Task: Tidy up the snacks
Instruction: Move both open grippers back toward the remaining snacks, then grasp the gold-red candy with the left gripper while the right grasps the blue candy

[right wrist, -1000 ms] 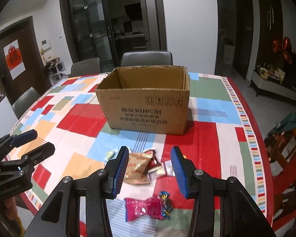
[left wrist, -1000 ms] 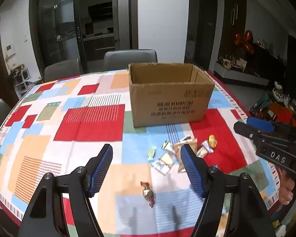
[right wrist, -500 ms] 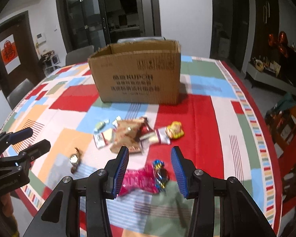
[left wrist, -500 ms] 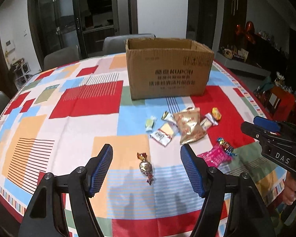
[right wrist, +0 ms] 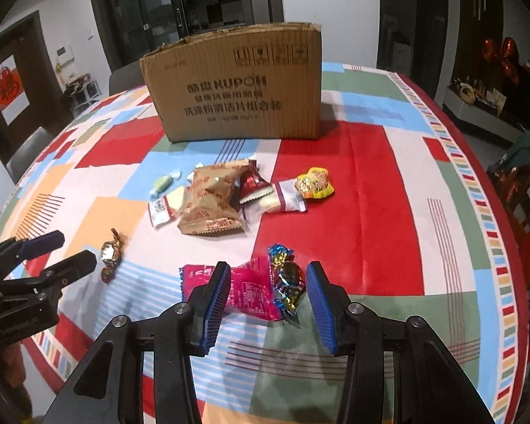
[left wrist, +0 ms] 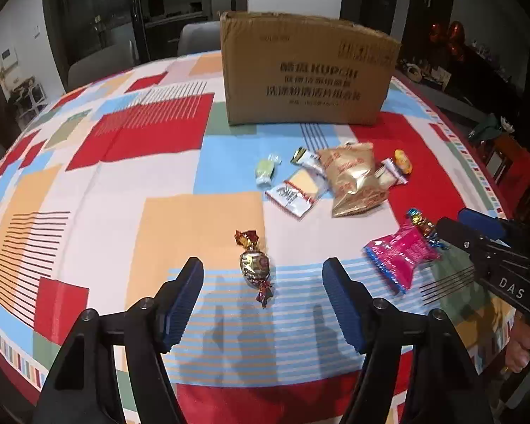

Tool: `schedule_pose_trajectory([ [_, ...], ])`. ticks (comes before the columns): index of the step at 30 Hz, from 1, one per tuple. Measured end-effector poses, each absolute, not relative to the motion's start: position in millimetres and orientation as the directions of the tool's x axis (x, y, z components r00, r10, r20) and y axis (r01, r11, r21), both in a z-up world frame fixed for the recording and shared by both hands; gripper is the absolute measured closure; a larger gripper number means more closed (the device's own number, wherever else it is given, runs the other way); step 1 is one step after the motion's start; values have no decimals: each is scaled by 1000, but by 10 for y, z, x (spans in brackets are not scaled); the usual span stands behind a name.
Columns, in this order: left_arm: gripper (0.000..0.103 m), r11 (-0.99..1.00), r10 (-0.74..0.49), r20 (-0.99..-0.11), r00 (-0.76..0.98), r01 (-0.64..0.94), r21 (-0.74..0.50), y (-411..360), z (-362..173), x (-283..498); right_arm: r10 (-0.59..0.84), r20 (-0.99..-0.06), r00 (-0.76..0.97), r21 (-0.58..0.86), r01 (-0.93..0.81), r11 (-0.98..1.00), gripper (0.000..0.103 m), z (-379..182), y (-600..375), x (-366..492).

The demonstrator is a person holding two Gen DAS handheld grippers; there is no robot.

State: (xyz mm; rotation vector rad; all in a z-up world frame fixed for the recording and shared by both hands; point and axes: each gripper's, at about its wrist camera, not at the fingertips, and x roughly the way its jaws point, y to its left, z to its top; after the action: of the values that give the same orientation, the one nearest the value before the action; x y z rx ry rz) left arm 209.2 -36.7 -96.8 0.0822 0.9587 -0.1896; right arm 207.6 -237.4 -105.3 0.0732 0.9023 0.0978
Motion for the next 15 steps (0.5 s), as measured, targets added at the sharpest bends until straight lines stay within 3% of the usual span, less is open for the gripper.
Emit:
schedule_pose_trajectory([
  [9,40,984,-105,-833,544,177,-8,-377,-1160,2192,96,-784,613,120,-3,993,59,-1201,-2438,2152],
  [15,47,986,-96,-841,533,165,-8,-387,-1238,2276,107,-794,599,151,24,988,67,-1306,-2491,2218],
])
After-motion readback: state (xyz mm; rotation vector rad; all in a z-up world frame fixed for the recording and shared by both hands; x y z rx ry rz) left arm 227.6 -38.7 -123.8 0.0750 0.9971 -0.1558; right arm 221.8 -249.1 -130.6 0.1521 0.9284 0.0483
